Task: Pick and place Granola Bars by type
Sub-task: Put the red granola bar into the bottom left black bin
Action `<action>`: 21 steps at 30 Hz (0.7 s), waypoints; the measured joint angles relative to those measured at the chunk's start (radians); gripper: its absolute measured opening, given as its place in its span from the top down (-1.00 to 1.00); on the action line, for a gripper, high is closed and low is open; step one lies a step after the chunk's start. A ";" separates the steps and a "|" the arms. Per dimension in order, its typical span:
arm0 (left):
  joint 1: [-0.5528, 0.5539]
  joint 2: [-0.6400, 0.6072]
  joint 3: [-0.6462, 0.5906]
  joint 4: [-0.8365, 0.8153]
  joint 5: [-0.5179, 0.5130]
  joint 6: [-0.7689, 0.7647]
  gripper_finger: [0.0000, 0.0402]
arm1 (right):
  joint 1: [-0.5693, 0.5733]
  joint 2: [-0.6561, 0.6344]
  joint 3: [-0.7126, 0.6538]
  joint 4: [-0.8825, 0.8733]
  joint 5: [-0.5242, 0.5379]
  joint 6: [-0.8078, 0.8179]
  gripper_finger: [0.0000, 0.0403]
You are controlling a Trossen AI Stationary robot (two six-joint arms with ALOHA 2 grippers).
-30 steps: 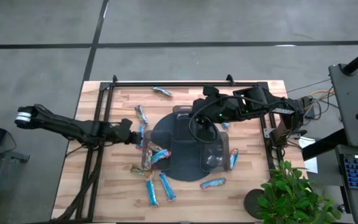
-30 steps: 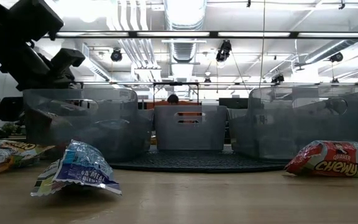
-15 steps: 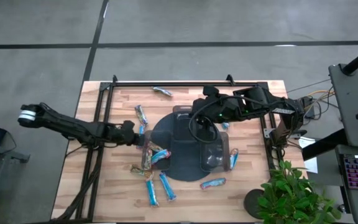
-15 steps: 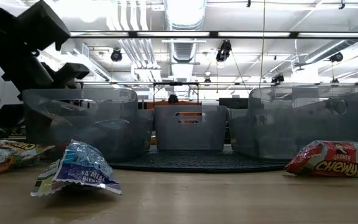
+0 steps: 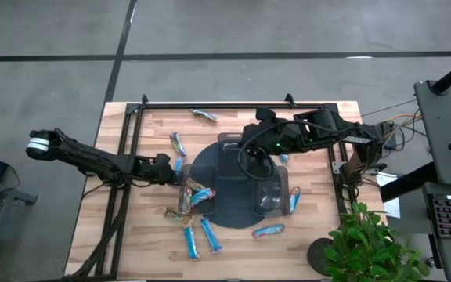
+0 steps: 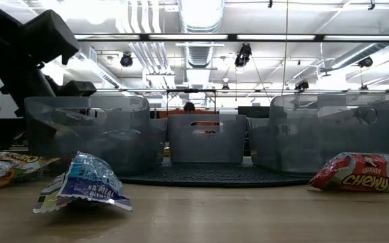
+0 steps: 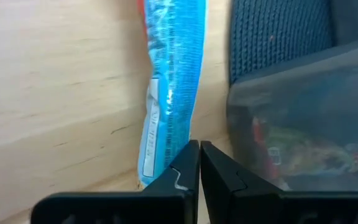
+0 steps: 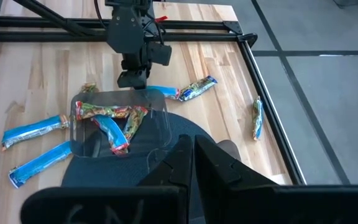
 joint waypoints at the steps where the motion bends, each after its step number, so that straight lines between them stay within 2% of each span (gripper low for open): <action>1: 0.000 -0.001 0.000 -0.009 0.007 0.000 1.00 | 0.000 0.000 0.000 0.000 0.001 0.000 0.96; 6: 0.000 -0.016 0.002 -0.075 0.022 0.000 1.00 | 0.000 0.000 0.000 0.000 0.020 0.000 0.96; 14: 0.000 -0.031 0.082 -0.304 0.029 0.063 1.00 | -0.001 0.000 0.000 0.000 0.021 0.000 0.96; 21: 0.000 -0.055 0.199 -0.272 0.042 0.223 1.00 | -0.001 0.000 0.000 0.000 0.021 0.000 0.96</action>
